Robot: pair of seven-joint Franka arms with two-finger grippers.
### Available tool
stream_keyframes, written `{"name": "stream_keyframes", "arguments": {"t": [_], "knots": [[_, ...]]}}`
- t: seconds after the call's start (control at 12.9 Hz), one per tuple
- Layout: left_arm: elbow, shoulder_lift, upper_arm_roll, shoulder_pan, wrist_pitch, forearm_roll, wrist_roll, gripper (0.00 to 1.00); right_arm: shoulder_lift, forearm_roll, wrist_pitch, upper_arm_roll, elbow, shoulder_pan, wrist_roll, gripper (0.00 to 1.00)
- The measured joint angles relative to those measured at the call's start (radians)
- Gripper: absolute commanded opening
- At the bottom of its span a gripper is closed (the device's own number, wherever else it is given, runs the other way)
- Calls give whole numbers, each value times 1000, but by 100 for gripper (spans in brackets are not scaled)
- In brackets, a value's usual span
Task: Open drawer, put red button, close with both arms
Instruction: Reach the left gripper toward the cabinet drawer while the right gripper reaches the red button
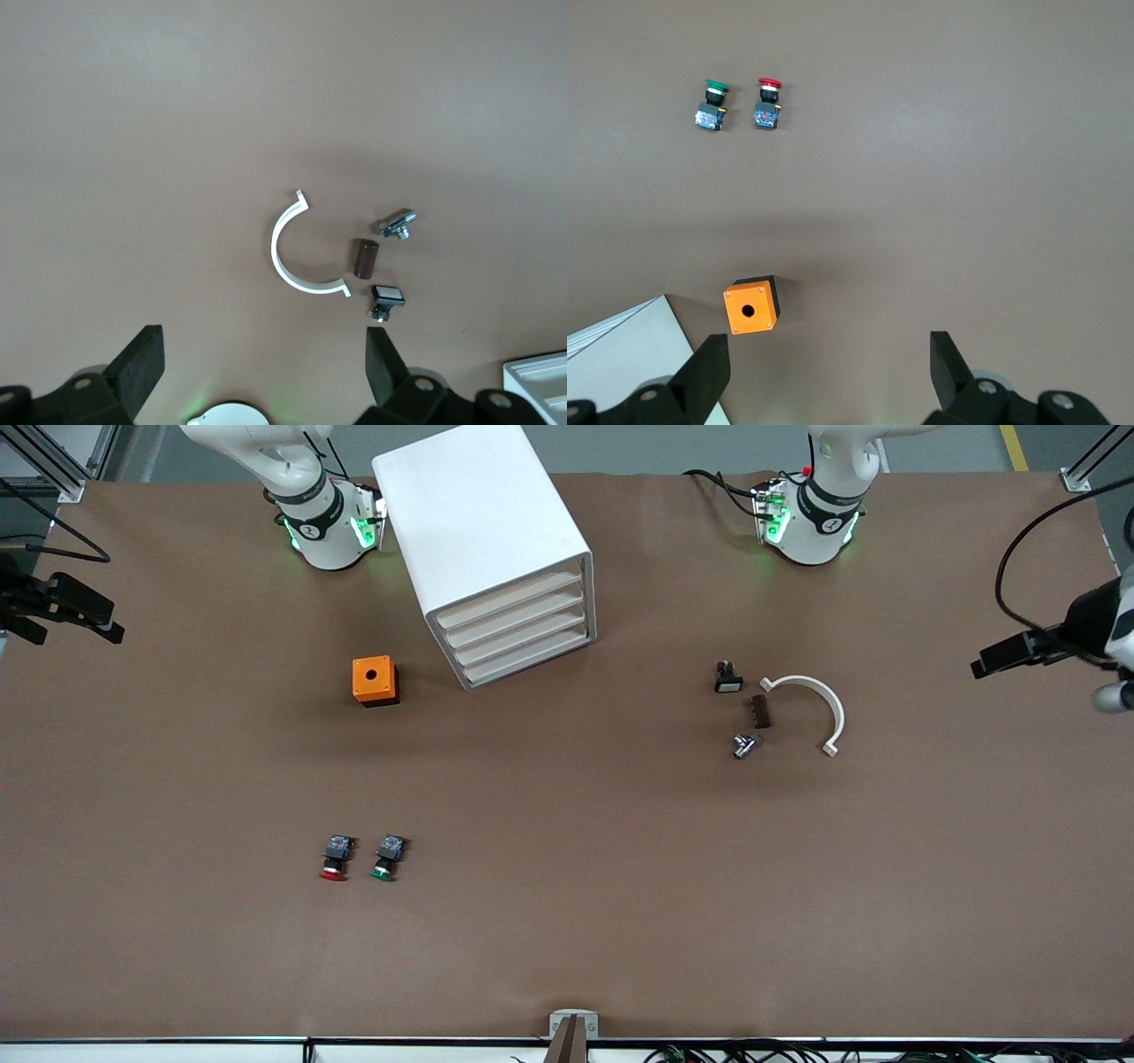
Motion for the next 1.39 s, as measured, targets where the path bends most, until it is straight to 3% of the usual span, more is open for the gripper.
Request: {"name": "stream_keyframes", "arguments": {"t": [0.39, 0.77, 1.39], "knots": [[1, 212, 0, 0, 4, 0, -1, 100, -3, 0, 6, 3, 7, 1, 0, 100], [4, 316, -13, -16, 4, 0, -109, 100, 11, 0, 7, 6, 35, 2, 0, 100], [26, 417, -22, -267, 4, -3, -622, 100, 234, -4, 108, -2, 35, -5, -1, 100]]}}
